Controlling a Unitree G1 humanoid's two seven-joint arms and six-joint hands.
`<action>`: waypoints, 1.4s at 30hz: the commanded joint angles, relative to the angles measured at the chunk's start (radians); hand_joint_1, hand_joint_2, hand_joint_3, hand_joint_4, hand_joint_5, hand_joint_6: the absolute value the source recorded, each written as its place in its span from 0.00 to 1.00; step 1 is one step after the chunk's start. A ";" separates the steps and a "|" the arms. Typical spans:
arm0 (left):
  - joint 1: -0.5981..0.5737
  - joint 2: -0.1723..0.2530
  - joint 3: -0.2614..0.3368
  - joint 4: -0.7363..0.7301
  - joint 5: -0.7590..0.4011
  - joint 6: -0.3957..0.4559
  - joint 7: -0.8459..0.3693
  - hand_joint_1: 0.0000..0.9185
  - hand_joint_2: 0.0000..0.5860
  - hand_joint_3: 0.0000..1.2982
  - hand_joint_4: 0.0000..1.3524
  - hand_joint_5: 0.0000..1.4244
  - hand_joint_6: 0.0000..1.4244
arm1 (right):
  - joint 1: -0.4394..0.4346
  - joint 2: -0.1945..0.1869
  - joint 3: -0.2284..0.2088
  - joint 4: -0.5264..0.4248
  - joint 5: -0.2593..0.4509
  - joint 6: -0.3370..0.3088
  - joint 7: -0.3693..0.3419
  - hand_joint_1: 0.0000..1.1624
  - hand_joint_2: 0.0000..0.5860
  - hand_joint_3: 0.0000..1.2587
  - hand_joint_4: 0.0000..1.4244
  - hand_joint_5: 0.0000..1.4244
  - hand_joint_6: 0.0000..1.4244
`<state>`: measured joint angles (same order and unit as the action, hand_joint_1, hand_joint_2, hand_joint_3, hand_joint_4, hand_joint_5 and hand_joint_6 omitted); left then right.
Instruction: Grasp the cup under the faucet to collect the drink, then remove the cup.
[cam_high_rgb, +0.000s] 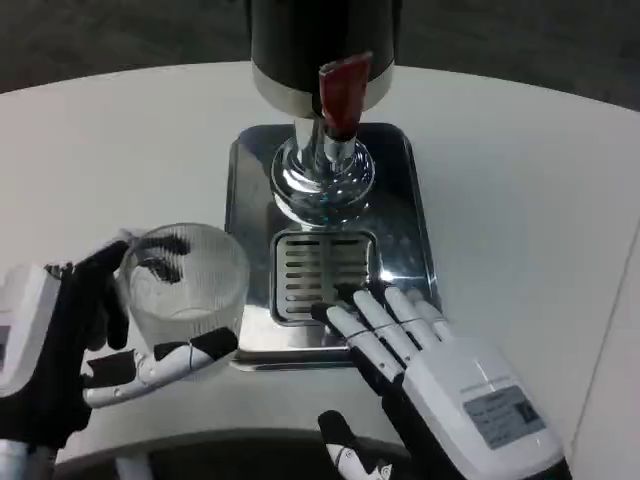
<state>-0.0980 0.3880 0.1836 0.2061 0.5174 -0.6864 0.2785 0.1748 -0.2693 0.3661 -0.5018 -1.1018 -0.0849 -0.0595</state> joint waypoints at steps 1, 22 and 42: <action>-0.062 0.011 -0.032 0.063 0.025 -0.018 0.060 0.54 0.16 0.74 0.80 0.86 0.95 | 0.049 -0.002 -0.009 -0.058 -0.001 0.002 0.009 0.35 0.86 0.10 0.03 0.01 0.05; -0.430 -0.017 -0.247 0.501 0.132 -0.003 0.315 0.55 0.16 0.73 0.80 0.87 0.95 | 0.131 0.001 -0.025 -0.122 -0.001 -0.004 0.028 0.37 0.85 0.10 0.04 0.03 0.05; -0.682 -0.096 -0.449 0.832 0.165 0.037 0.470 0.57 0.14 0.73 0.80 0.87 0.95 | 0.150 0.019 -0.046 -0.120 -0.005 0.001 0.022 0.38 0.85 0.11 0.04 0.04 0.07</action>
<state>-0.7623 0.3042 -0.2486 1.0202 0.6824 -0.6450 0.7239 0.3063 -0.2494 0.3288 -0.6098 -1.1054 -0.0845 -0.0348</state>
